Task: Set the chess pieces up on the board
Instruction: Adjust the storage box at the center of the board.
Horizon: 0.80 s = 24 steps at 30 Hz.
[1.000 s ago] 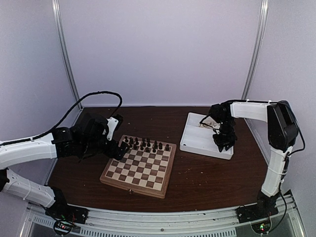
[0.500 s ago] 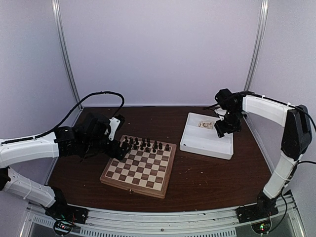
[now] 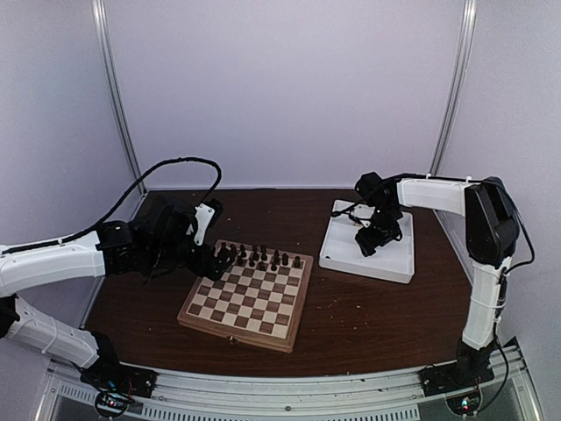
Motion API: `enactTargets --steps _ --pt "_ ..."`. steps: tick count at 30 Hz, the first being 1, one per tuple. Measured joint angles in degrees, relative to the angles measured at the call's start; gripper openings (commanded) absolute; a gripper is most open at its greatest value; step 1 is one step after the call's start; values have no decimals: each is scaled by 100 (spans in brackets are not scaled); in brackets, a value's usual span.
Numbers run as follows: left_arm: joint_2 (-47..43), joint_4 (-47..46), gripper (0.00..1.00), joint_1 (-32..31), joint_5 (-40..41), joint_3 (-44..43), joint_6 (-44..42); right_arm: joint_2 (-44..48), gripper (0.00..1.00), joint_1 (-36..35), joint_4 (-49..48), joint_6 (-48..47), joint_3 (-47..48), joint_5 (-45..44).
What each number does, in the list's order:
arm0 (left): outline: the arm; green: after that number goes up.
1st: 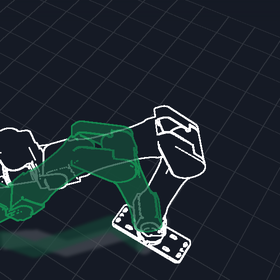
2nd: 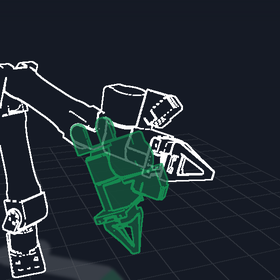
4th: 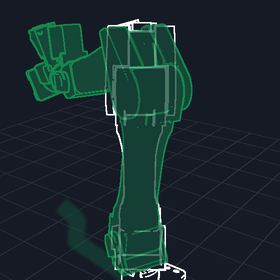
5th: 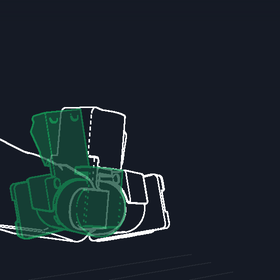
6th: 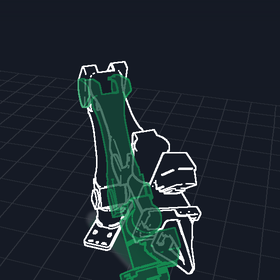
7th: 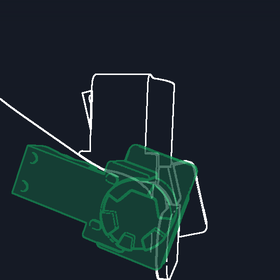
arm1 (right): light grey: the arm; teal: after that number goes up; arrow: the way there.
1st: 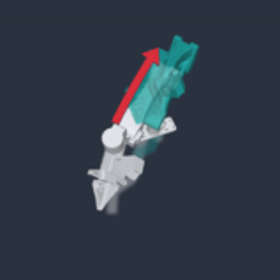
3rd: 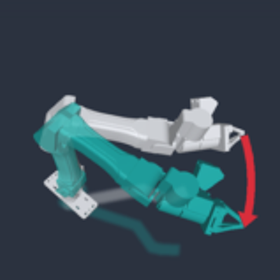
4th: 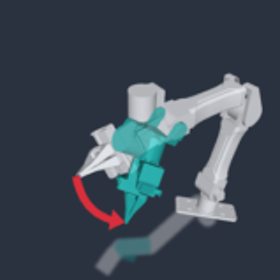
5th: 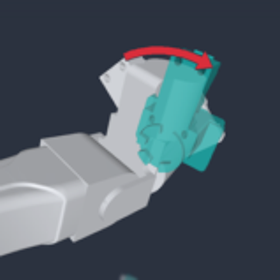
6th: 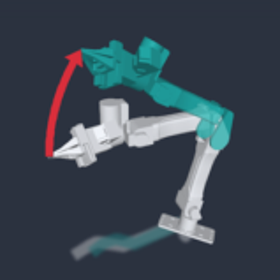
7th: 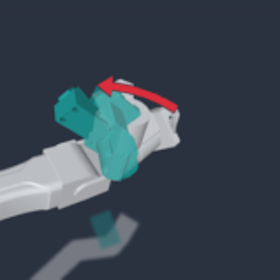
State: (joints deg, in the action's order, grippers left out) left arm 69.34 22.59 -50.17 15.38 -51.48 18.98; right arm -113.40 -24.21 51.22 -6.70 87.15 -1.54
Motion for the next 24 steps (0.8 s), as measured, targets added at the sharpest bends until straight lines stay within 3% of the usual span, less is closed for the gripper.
enactTargets --steps 9,12,19,21,24 --pt "2 24 98 0 2 -72 -26 -505 53 11 -127 -313 306 -103" --pt "2 26 98 0 2 -72 -26 -645 43 28 -144 -280 345 -125" --pt "2 33 98 0 7 -72 -28 -745 7 109 -175 -203 350 -63" --pt "2 33 98 0 4 -72 -28 -737 0 111 -186 -70 354 -35" --pt "2 33 98 0 7 -72 -28 -734 0 138 -166 400 354 79"
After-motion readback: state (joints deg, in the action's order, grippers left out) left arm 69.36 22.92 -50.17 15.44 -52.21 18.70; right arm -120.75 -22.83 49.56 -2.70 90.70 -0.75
